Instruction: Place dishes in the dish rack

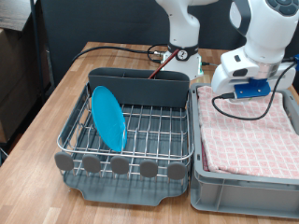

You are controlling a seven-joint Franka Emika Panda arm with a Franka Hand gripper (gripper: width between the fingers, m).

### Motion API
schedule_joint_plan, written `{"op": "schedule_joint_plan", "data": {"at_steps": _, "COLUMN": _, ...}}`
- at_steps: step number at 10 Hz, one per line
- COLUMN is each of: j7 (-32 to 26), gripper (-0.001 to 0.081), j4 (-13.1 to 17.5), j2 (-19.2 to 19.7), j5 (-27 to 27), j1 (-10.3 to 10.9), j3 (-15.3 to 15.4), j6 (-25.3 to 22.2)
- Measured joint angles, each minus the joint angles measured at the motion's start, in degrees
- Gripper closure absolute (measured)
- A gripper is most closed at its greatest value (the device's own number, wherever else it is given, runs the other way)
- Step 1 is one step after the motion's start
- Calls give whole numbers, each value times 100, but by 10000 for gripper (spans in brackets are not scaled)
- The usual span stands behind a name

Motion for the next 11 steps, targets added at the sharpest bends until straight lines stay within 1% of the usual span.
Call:
{"op": "schedule_joint_plan", "data": {"at_steps": 2, "j7": 58, "gripper": 733, "j4": 137, "j2": -141, "j5": -124, "j1": 0, "j3": -37, "j6": -246}}
{"op": "schedule_joint_plan", "data": {"at_steps": 3, "j7": 220, "gripper": 733, "j4": 159, "j2": -229, "j5": -321, "j1": 0, "j3": -47, "j6": -208}}
{"op": "schedule_joint_plan", "data": {"at_steps": 5, "j7": 775, "gripper": 733, "j4": 166, "j2": -424, "j5": -887, "j1": 0, "j3": -87, "j6": 38}}
{"op": "schedule_joint_plan", "data": {"at_steps": 6, "j7": 1054, "gripper": 733, "j4": 211, "j2": -505, "j5": -1223, "j1": -2, "j3": -144, "j6": 132}}
{"op": "schedule_joint_plan", "data": {"at_steps": 7, "j7": 1184, "gripper": 733, "j4": 317, "j2": -550, "j5": -1481, "j1": -14, "j3": -216, "j6": 175}}
{"op": "schedule_joint_plan", "data": {"at_steps": 8, "j7": 1243, "gripper": 733, "j4": 405, "j2": -556, "j5": -1612, "j1": -27, "j3": -251, "j6": 175}}
{"op": "schedule_joint_plan", "data": {"at_steps": 9, "j7": 1229, "gripper": 733, "j4": 398, "j2": -544, "j5": -1571, "j1": -22, "j3": -249, "j6": 141}}
{"op": "schedule_joint_plan", "data": {"at_steps": 11, "j7": 1125, "gripper": 733, "j4": 426, "j2": -508, "j5": -1649, "j1": -31, "j3": -296, "j6": 138}}
